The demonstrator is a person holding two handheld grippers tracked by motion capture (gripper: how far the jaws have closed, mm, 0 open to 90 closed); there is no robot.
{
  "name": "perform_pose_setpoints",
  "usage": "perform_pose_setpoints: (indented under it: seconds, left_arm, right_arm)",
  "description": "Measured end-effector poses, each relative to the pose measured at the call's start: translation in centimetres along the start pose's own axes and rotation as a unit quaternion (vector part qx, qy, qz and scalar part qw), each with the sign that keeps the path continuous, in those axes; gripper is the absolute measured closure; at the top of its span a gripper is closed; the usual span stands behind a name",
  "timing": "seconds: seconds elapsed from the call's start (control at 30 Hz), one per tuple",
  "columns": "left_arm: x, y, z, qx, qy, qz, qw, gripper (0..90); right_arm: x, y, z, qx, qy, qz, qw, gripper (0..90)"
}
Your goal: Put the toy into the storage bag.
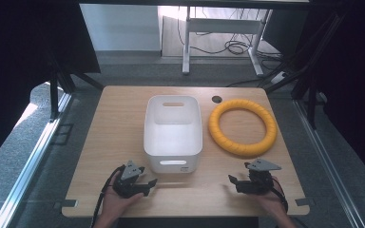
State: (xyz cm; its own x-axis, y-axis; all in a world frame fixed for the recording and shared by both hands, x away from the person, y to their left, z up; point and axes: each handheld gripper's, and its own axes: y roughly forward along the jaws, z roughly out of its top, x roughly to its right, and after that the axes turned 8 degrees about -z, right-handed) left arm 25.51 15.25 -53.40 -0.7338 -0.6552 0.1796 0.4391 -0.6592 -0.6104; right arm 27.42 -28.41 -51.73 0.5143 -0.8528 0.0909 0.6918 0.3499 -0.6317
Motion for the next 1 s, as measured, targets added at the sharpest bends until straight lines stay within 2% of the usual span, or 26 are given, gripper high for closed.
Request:
perform_pose_setpoints:
  seconds: [0.4,0.57,0.6,0.77,0.9,1.0]
  left_arm:
    - [0.0,-0.4,0.0,0.001,-0.005,-0.001,1.0,30.3]
    - [0.0,-0.2,0.0,-0.002,-0.008,-0.003,1.0,30.3]
    - [0.0,-0.1,0.0,-0.006,-0.007,-0.003,1.0,30.3]
    - [-0.1,-0.4,0.0,-0.004,-0.006,-0.002,1.0,30.3]
    - [-0.1,-0.6,0.0,-0.001,-0.007,-0.003,1.0,30.2]
    - [-0.1,-0.5,0.0,-0.003,-0.006,-0.004,1.0,30.3]
  right_arm:
    - [-0.5,-0.4,0.2,0.001,-0.023,0.01,0.9997,17.0]
    - [-0.4,-0.2,0.5,-0.001,-0.022,0.019,0.9996,16.3]
    - [-0.2,-0.1,0.8,-0.001,-0.023,0.024,0.9994,16.1]
    - [0.6,-0.2,2.5,0.004,-0.027,0.02,0.9994,14.9]
    - [1.6,-0.2,4.3,0.015,-0.043,0.007,0.9989,17.5]
    - [2.4,0.2,5.8,0.01,-0.052,0.01,0.9986,17.6]
